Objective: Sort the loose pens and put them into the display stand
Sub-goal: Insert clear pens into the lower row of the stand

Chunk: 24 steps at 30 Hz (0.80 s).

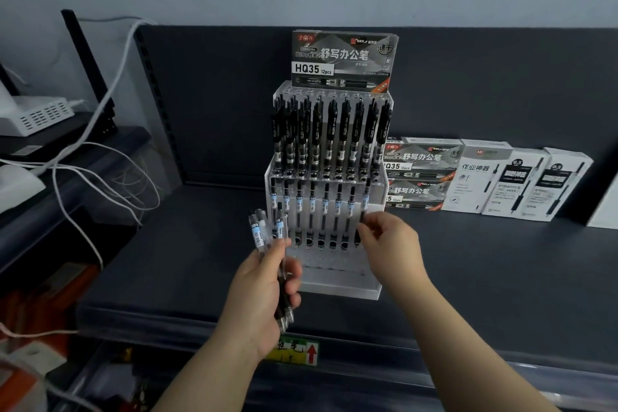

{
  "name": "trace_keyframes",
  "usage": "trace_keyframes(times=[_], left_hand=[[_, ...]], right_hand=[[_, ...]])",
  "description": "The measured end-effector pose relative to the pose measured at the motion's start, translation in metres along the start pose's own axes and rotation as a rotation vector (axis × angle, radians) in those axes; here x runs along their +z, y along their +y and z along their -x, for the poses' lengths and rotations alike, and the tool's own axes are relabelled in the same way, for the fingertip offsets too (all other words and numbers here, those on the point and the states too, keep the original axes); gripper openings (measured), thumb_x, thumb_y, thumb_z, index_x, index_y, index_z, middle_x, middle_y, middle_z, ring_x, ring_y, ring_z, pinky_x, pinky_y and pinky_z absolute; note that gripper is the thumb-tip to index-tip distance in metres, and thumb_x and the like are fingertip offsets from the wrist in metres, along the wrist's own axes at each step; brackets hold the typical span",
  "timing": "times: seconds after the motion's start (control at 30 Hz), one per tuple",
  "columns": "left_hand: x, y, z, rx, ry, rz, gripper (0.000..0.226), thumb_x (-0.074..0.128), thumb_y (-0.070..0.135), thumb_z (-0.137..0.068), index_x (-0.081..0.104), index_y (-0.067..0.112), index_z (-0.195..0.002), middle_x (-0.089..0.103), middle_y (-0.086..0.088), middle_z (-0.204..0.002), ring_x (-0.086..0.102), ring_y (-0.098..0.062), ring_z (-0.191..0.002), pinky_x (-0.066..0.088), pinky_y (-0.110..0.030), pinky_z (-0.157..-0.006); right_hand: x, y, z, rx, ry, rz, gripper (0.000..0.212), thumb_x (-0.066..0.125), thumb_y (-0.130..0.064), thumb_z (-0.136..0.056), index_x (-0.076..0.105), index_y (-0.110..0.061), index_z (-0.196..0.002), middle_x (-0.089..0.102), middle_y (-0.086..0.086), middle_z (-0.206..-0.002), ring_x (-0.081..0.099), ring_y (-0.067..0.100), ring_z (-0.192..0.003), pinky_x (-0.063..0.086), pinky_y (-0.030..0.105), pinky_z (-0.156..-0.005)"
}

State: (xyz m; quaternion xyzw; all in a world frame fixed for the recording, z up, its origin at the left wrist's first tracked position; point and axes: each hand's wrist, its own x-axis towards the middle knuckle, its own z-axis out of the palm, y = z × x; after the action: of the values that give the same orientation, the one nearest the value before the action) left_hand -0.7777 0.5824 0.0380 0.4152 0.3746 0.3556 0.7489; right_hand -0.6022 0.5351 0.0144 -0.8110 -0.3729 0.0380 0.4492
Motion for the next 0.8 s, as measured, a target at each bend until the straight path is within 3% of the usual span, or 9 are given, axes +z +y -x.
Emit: trace_keyframes(times=[0.13, 0.3, 0.47, 0.57, 0.7, 0.8], left_hand=[[-0.003, 0.0, 0.001, -0.008, -0.005, -0.009, 0.016, 0.053, 0.022, -0.093, 0.062, 0.009, -0.099, 0.058, -0.002, -0.061, 0.043, -0.009, -0.045, 0.037, -0.022, -0.042], [-0.001, -0.001, 0.002, 0.007, -0.027, -0.035, 0.019, 0.052, 0.021, -0.094, 0.065, 0.008, -0.098, 0.064, -0.002, -0.064, 0.053, -0.01, -0.051, 0.044, -0.023, -0.046], [0.004, 0.0, 0.0, -0.02, -0.06, 0.027, 0.019, 0.053, 0.018, -0.093, 0.068, 0.006, -0.095, 0.07, -0.006, -0.077, 0.067, -0.017, -0.071, 0.054, -0.03, -0.064], [0.007, -0.001, -0.001, -0.026, -0.059, 0.035, 0.018, 0.055, 0.019, -0.092, 0.07, 0.008, -0.092, 0.072, -0.007, -0.089, 0.069, -0.02, -0.089, 0.053, -0.034, -0.074], [0.015, -0.003, 0.0, -0.038, -0.092, 0.03, 0.02, 0.056, 0.02, -0.091, 0.071, 0.008, -0.097, 0.072, -0.01, -0.103, 0.066, -0.023, -0.101, 0.053, -0.037, -0.078], [0.02, -0.004, 0.0, -0.059, -0.144, 0.051, 0.021, 0.056, 0.019, -0.09, 0.07, 0.007, -0.1, 0.072, -0.013, -0.103, 0.067, -0.027, -0.101, 0.055, -0.038, -0.075]], right_hand=[[0.005, 0.005, 0.001, -0.042, -0.016, 0.157, 0.014, 0.055, -0.017, -0.091, 0.067, -0.013, -0.096, 0.045, -0.005, -0.087, 0.047, 0.011, -0.076, 0.033, 0.021, -0.061], [0.004, 0.004, 0.0, -0.069, -0.029, 0.218, 0.014, 0.055, -0.016, -0.091, 0.068, -0.011, -0.093, 0.043, -0.004, -0.088, 0.049, 0.018, -0.085, 0.033, 0.023, -0.067], [0.003, 0.003, 0.006, 0.011, -0.011, 0.128, 0.019, 0.058, -0.024, -0.09, 0.058, -0.016, -0.108, 0.045, -0.004, -0.097, 0.051, 0.016, -0.093, 0.034, 0.022, -0.07], [-0.003, -0.01, 0.019, 0.002, 0.056, -0.053, 0.012, 0.061, -0.027, -0.088, 0.053, -0.02, -0.094, 0.054, -0.003, -0.091, 0.051, 0.01, -0.078, 0.035, 0.017, -0.061], [-0.01, -0.04, 0.043, -0.005, -0.298, -0.405, 0.006, 0.066, -0.022, -0.085, 0.066, -0.019, -0.08, 0.066, -0.006, -0.07, 0.06, 0.001, -0.062, 0.049, 0.015, -0.059], [-0.012, -0.043, 0.049, 0.006, -0.42, -0.569, 0.006, 0.067, -0.012, -0.084, 0.068, -0.006, -0.085, 0.071, 0.004, -0.075, 0.068, 0.013, -0.067, 0.057, 0.026, -0.063]])
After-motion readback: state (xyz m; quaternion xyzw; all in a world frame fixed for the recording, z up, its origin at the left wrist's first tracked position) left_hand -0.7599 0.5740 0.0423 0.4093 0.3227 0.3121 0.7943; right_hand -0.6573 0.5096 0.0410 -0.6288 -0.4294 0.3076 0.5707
